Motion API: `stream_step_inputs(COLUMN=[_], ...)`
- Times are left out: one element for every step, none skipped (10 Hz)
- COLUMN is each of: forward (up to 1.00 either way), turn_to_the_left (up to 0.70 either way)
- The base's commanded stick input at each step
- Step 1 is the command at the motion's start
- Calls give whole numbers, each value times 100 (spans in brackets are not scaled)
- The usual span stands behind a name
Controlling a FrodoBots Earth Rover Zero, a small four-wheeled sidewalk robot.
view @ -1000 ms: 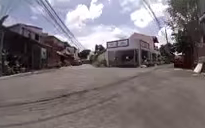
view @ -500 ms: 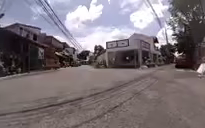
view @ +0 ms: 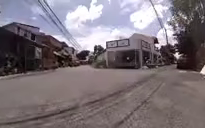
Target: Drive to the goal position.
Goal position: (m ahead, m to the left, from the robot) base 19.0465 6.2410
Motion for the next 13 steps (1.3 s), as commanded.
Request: stream_step_inputs(forward=[70,70,70,70,70,70,70,70,70,70,70,70,70], turn_to_the_left=[0,0,0,0,0,0,0,0,0,0,0,0,0])
